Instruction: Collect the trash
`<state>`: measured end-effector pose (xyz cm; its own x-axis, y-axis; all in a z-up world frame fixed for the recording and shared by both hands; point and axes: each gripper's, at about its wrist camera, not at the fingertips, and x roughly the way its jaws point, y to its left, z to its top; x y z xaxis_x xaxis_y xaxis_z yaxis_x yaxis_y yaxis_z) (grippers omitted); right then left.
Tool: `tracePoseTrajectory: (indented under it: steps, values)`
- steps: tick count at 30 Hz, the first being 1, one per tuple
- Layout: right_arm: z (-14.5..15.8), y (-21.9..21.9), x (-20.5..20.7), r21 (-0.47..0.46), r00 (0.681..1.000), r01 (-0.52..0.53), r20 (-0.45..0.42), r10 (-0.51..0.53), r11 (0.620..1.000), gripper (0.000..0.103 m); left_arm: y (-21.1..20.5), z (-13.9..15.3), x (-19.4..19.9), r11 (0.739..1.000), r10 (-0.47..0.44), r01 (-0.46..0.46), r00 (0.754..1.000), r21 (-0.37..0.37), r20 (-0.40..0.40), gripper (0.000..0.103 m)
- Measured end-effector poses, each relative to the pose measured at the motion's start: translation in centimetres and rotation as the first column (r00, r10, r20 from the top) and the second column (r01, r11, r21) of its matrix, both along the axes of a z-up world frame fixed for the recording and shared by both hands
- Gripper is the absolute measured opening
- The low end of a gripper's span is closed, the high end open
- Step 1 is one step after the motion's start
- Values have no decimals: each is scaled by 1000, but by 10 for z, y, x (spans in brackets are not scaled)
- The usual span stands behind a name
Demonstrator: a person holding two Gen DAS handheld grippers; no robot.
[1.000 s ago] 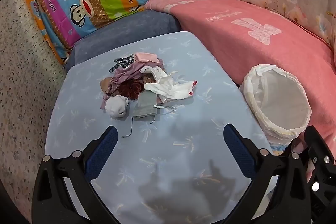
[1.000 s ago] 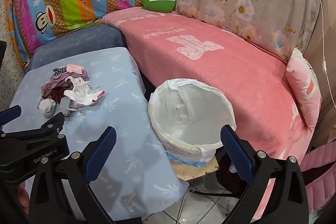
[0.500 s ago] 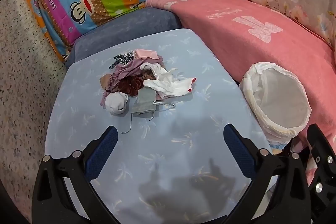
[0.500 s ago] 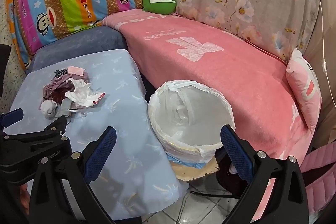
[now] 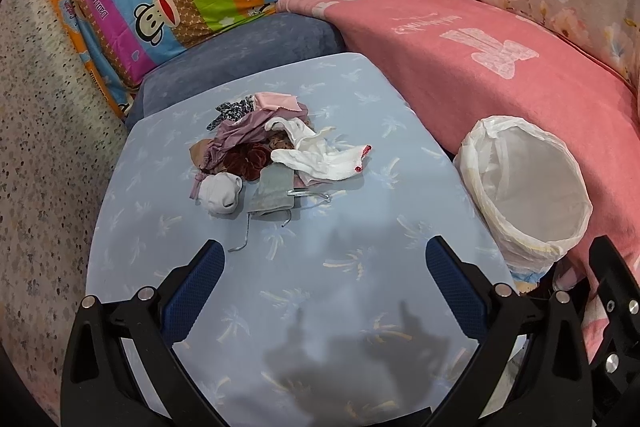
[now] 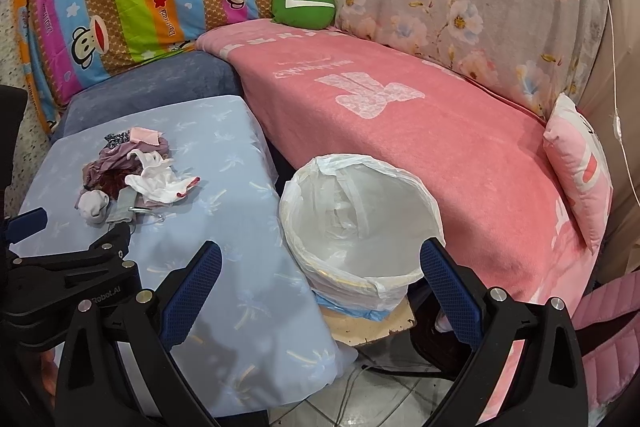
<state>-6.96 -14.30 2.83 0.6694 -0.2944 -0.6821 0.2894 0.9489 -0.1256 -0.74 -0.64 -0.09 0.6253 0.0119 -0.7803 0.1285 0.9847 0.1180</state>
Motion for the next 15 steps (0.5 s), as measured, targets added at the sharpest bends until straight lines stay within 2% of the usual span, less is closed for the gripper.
tracePoseTrajectory:
  steps: [15]
  values:
    - [1, 0, -1, -4, 1000, 3, 5, -3, 1000, 98, -3, 5, 0, 1000, -2, 2, 1000, 4, 6, 96]
